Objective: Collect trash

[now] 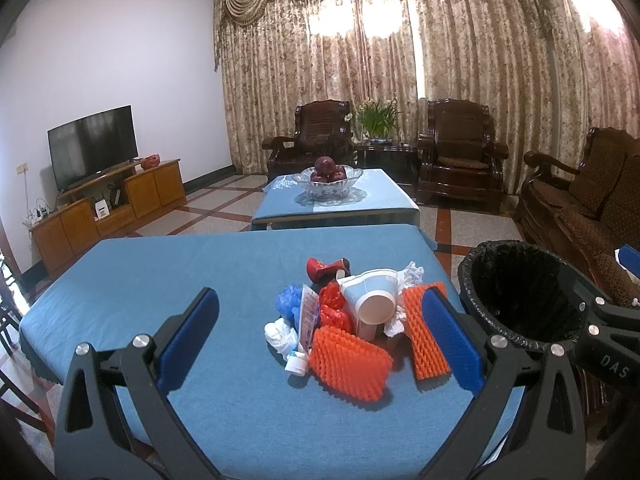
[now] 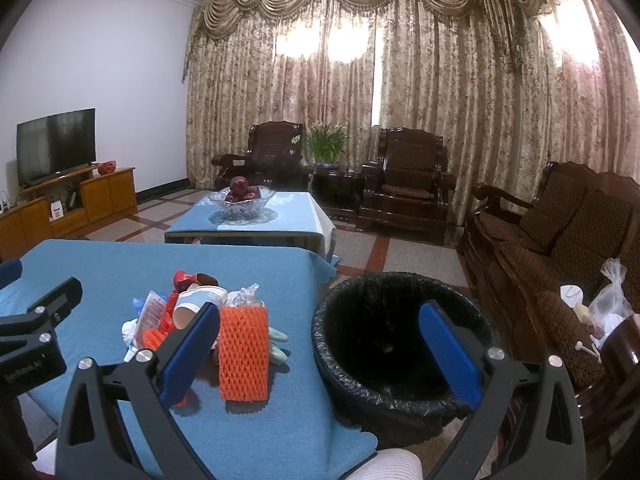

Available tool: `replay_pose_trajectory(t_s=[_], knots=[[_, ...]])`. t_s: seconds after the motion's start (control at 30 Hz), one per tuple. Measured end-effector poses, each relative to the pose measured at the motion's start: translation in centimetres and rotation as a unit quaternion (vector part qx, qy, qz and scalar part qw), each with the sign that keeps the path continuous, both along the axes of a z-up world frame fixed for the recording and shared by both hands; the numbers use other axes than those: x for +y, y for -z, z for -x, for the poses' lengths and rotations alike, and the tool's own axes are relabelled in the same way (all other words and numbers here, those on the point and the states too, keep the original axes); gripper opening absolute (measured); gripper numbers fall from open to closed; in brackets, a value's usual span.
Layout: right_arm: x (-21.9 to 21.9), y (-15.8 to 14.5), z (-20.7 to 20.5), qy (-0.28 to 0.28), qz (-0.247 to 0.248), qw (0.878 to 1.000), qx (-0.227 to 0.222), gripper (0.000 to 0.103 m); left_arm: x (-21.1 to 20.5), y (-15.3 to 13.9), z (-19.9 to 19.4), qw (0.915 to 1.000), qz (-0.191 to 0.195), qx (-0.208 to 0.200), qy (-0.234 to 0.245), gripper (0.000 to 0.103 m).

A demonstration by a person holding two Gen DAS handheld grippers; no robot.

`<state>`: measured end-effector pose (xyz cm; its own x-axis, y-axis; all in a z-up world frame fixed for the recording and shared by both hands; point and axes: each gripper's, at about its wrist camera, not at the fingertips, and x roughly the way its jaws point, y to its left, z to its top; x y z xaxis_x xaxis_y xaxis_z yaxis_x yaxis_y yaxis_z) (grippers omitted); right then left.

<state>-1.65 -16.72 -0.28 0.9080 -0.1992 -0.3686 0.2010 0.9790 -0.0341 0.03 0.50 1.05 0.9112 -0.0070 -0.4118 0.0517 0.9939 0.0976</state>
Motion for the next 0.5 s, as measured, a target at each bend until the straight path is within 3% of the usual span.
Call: replay_pose_trajectory(t_s=[0.5], knots=[[-0.5, 1.8, -0.7, -0.002, -0.002, 1.0, 0.005, 0.097, 0.7, 0.0, -0.4, 1.0, 0.001, 0.002, 0.0, 0.098]])
